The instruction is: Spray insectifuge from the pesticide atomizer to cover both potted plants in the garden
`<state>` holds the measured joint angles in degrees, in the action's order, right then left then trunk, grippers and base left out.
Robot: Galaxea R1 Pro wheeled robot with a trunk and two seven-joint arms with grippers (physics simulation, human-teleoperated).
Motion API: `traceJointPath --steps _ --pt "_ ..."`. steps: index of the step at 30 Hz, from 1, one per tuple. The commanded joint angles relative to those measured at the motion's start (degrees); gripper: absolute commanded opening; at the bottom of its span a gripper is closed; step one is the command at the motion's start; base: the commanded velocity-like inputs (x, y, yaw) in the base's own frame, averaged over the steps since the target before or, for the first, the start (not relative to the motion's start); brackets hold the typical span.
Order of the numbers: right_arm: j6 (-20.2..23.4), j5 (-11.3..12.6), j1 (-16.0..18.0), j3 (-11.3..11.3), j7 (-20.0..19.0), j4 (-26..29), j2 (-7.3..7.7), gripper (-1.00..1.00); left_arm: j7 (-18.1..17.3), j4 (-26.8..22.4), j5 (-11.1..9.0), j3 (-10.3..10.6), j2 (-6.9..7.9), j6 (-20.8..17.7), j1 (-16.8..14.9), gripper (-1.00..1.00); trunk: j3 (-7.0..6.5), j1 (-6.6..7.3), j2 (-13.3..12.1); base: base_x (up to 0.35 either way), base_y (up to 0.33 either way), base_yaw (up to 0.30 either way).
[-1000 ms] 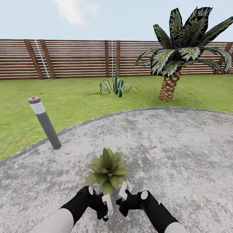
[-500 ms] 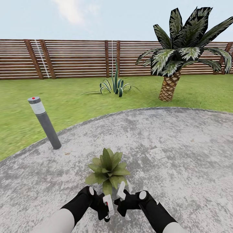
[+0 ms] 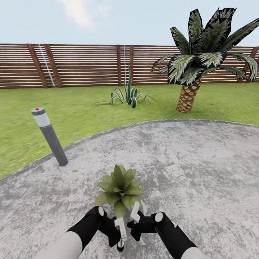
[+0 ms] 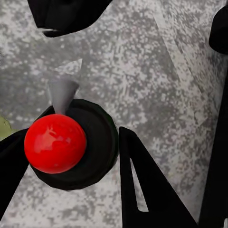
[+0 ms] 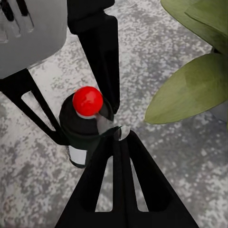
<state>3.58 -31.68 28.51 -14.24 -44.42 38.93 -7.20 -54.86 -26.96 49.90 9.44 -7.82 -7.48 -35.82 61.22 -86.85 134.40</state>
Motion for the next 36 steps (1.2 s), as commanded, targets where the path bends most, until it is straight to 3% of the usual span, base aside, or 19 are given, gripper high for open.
traceJointPath --steps 1,21,25,36 --pt "0.4 -0.1 0.0 0.0 -0.2 0.1 0.0 -1.0 -0.3 -0.7 0.0 0.1 0.0 -0.6 0.0 -1.0 0.05 0.01 0.0 0.0 0.0 0.0" --pt "0.4 -0.1 0.0 0.0 -0.2 0.1 0.0 -1.0 -0.5 -1.9 -1.1 -0.1 -0.5 -0.5 0.0 -1.0 0.05 0.01 0.0 0.0 0.0 0.0" --pt "0.4 -0.1 0.0 0.0 -0.2 0.1 0.0 -1.0 -0.5 -1.8 -1.1 -0.2 -0.53 2.6 0.0 -1.0 0.05 0.01 0.0 0.0 0.0 0.0" --pt "0.4 -0.1 0.0 0.0 -0.2 0.1 0.0 -1.0 -0.6 -1.8 -1.2 -0.1 -0.45 3.0 0.0 -1.0 0.05 0.01 0.0 0.0 0.0 0.0"
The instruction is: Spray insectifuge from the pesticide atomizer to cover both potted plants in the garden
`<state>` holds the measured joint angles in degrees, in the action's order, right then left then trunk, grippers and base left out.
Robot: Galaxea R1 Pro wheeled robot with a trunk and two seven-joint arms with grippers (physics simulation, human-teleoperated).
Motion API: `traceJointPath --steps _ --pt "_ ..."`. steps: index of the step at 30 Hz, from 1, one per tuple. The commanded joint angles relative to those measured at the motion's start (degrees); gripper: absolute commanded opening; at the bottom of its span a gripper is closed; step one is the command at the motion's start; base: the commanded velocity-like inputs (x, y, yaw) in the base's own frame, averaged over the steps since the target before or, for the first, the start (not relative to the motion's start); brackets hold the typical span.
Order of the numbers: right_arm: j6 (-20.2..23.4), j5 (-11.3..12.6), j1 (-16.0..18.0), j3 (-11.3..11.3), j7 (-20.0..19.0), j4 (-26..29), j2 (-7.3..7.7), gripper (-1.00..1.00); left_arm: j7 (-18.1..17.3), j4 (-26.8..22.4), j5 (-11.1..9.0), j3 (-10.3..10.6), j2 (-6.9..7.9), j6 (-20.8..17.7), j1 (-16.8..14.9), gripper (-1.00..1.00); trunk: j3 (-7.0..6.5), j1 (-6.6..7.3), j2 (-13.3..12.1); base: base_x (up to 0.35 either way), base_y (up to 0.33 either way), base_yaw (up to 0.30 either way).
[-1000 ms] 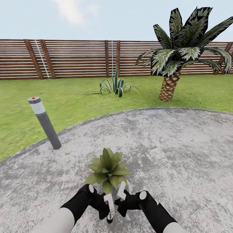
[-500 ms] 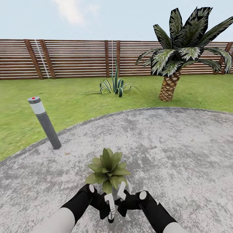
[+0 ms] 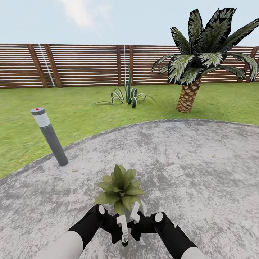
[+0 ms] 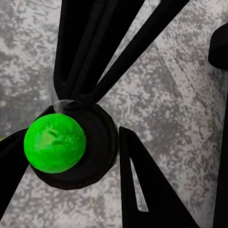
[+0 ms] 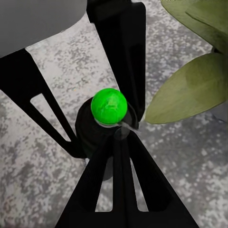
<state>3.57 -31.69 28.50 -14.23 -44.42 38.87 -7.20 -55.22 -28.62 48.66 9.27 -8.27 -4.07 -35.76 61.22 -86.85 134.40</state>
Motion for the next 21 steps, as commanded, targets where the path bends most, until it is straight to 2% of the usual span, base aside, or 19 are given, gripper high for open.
traceJointPath --steps 1,10,14,21 --pt "0.4 -0.1 0.0 0.0 -0.2 0.1 0.0 -1.0 -0.2 -0.1 0.1 0.1 0.0 -0.4 0.0 -1.0 0.05 0.01 0.0 0.0 0.0 0.0" --pt "0.3 -0.1 0.0 0.0 -0.2 0.2 0.0 -1.0 -0.3 0.2 0.1 0.2 0.29 -0.5 0.0 -1.0 0.05 0.01 0.0 0.0 0.0 0.0" --pt "0.3 -0.1 0.0 0.0 -0.2 0.1 0.05 -1.0 -1.9 0.3 0.1 0.2 0.58 -0.4 0.0 -1.0 0.05 0.01 0.0 0.0 0.0 0.0" --pt "0.3 -0.1 0.0 0.0 -0.2 0.2 0.08 -1.0 -2.5 0.4 0.3 0.2 1.66 -0.2 0.0 -1.0 0.05 0.01 0.0 0.0 0.0 0.0"
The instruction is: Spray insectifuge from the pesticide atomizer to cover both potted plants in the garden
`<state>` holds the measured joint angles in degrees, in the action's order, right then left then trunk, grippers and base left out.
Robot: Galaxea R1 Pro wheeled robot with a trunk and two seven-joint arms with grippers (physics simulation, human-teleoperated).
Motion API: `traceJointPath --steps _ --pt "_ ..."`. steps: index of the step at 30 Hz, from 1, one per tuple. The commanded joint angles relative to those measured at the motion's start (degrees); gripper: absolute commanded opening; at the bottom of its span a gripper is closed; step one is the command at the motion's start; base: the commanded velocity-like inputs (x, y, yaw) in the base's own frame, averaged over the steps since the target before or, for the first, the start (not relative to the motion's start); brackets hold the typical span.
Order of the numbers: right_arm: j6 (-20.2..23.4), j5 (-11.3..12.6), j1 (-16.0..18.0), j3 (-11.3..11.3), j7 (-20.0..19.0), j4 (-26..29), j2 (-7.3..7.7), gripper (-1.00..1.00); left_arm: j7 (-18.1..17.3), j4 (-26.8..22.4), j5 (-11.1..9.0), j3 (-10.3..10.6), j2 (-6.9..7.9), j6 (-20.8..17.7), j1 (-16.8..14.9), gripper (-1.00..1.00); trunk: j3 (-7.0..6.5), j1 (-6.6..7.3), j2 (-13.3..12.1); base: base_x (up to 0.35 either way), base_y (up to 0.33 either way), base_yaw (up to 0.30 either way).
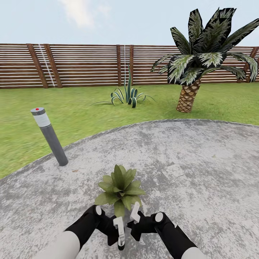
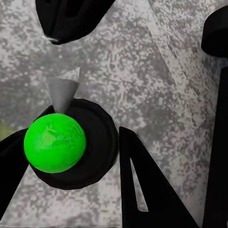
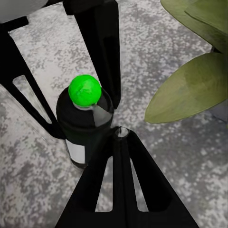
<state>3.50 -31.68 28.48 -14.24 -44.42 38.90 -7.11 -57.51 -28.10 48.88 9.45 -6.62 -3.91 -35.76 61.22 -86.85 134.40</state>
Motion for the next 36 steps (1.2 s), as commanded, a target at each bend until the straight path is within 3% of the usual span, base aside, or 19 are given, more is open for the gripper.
traceJointPath --steps 1,6,12,13,21,22,25,27,29,32,34,36 --pt "0.4 -0.1 0.0 0.0 -0.2 0.1 0.0 -1.0 -0.2 -0.1 0.1 0.0 0.25 -0.4 0.0 -1.0 0.05 0.01 0.0 0.0 0.0 0.0" --pt "0.4 -0.1 0.0 0.0 -0.2 0.1 0.0 -1.0 -0.2 -0.1 0.1 0.0 1.7 -0.4 0.0 -1.0 0.05 0.01 0.0 0.0 0.0 0.0" --pt "0.4 -0.2 0.0 0.0 -0.2 0.1 0.0 -1.0 -0.2 -0.1 0.1 0.0 5.35 -0.6 0.0 -1.0 0.05 0.01 0.0 0.0 0.0 0.0" --pt "0.4 -0.2 0.0 0.0 -0.2 0.1 0.03 1.0 -0.2 -0.1 0.1 0.0 6.08 -0.6 0.0 -1.0 0.05 0.01 0.0 0.0 0.0 0.0" --pt "0.1 -0.2 0.0 0.2 0.1 -0.2 0.68 1.0 -0.2 -0.2 0.1 -0.2 7.13 -0.8 0.1 -1.0 0.05 0.01 0.0 0.0 0.0 0.0" --pt "0.0 -0.2 0.0 0.3 0.2 -0.3 1.34 1.0 -0.1 -0.2 0.1 -0.2 7.17 -0.9 0.2 -1.0 0.05 0.01 0.0 0.0 0.0 0.0" --pt "-1.6 0.3 -0.3 0.5 2.0 -0.5 5.39 1.0 0.3 -0.2 0.0 -0.5 7.61 -1.1 0.3 -1.0 0.05 0.01 0.0 0.0 0.0 0.0" --pt "-4.4 0.3 -0.5 2.8 5.7 -1.4 7.14 1.0 0.5 -0.1 0.0 -2.6 7.77 -1.2 0.5 -1.0 0.05 0.01 0.0 0.0 0.0 0.0" --pt "-8.8 0.4 -1.1 8.4 10.1 -4.7 7.77 1.0 0.6 -0.1 0.1 -6.9 7.81 -1.3 0.6 -1.0 0.05 0.01 0.0 0.0 0.0 0.0" --pt "-21.6 0.3 -1.8 21.8 16.3 -15.2 8.32 1.0 0.7 -0.1 0.1 -12.8 7.85 -1.4 0.7 -1.0 0.05 0.01 0.0 0.0 0.0 0.0" --pt "-25.7 0.3 -2.3 24.5 20.1 -19.2 9.1 1.0 0.7 -0.1 0.1 -13.4 7.9 -1.5 0.7 -1.0 0.05 0.01 0.0 0.0 0.0 0.0" --pt "-30.6 0.3 -3.0 25.8 26.7 -23.1 9.66 1.0 0.7 -0.1 0.1 -13.8 7.93 -1.8 0.8 -1.0 0.05 0.01 0.0 0.0 0.0 0.0"
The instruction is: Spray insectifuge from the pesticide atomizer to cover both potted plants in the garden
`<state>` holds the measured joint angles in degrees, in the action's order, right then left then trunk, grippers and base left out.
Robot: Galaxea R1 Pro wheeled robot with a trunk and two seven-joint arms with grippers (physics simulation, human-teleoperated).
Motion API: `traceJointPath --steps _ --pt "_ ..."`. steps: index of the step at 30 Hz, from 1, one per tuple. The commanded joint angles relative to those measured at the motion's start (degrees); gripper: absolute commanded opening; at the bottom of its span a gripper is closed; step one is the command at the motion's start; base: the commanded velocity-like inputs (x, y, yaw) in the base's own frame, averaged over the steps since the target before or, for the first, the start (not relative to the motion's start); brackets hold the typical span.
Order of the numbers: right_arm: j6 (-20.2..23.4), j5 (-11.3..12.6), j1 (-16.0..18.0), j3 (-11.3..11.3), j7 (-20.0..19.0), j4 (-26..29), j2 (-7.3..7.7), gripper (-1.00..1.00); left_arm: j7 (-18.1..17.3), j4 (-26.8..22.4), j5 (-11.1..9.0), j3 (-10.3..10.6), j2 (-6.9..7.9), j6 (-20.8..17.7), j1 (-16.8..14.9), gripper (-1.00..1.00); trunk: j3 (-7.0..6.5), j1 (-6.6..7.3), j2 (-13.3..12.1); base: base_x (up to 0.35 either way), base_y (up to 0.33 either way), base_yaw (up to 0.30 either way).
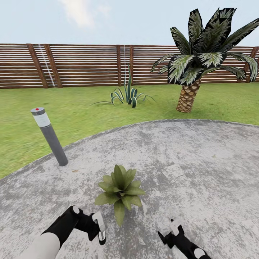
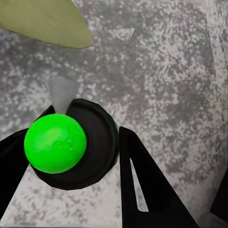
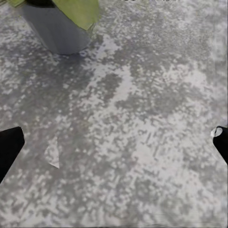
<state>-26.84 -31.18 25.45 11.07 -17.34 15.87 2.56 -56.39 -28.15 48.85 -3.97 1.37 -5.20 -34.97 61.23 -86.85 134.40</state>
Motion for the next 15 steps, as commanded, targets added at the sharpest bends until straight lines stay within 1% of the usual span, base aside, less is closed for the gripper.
traceJointPath --steps 1,2,4,5,8,9,10,12,13,14,15 --pt "-2.5 -0.2 -0.3 0.7 2.5 -1.3 0.08 1.0 -0.3 -0.2 0.2 -0.5 -0.06 -1.2 0.0 -1.0 0.05 0.01 0.0 0.0 0.0 0.0" --pt "-5.6 -0.2 -1.1 0.9 6.3 -2.9 0.16 1.0 -0.3 -0.3 0.1 -0.9 -0.05 -3.1 0.0 -1.0 0.05 0.01 0.0 0.0 0.0 0.0" --pt "-8.3 -0.2 -1.7 1.1 9.9 -4.6 0.23 1.0 -0.3 -0.5 0.2 -1.5 -0.05 -6.7 -0.1 -1.0 0.05 0.01 0.0 0.0 0.0 0.0" --pt "-9.2 -0.1 -2.0 1.2 11.2 -5.2 0.31 1.0 -0.3 -0.7 0.2 -1.7 -0.05 -9.0 -0.1 -1.0 0.05 0.01 0.0 0.0 0.0 0.0" --pt "-10.0 -0.1 -2.2 1.3 12.4 -5.7 0.62 1.0 -0.3 -1.9 0.2 -1.9 -0.05 -13.7 -0.4 -1.0 0.05 0.01 0.0 0.0 0.0 0.0" --pt "-10.2 0.7 -2.2 1.5 13.1 -5.8 0.71 1.0 -0.4 -2.6 0.2 -2.0 -0.05 -17.1 -0.6 -1.0 0.05 0.01 0.0 0.0 0.0 0.0" --pt "-10.2 2.5 -2.3 2.0 14.1 -5.8 0.74 1.0 -0.4 -2.9 0.3 -2.0 -0.05 -20.1 -0.8 -1.0 0.05 0.01 0.0 0.0 0.0 0.0" --pt "-10.2 8.2 -2.3 3.0 16.0 -5.8 0.82 1.0 -0.4 -3.2 0.6 -1.9 -0.05 -25.8 -0.9 -1.0 0.05 0.01 0.0 0.0 0.0 0.0" --pt "-10.2 10.0 -2.3 3.2 16.3 -5.8 1.03 1.0 -0.4 -3.4 0.7 -1.9 -0.05 -27.5 -0.9 -1.0 0.05 0.01 0.0 0.0 0.0 0.0" --pt "-10.2 12.0 -2.3 3.3 16.5 -5.9 1.6 1.0 -0.4 -3.9 0.8 -1.9 -0.05 -29.7 -1.3 -1.0 0.05 0.01 0.0 0.0 0.0 0.0" --pt "-10.2 13.4 -2.3 3.3 16.7 -6.0 2.0 1.0 -0.5 -4.3 0.8 -1.8 -0.05 -32.2 -1.8 -1.0 0.05 0.01 0.0 0.0 0.0 0.0"
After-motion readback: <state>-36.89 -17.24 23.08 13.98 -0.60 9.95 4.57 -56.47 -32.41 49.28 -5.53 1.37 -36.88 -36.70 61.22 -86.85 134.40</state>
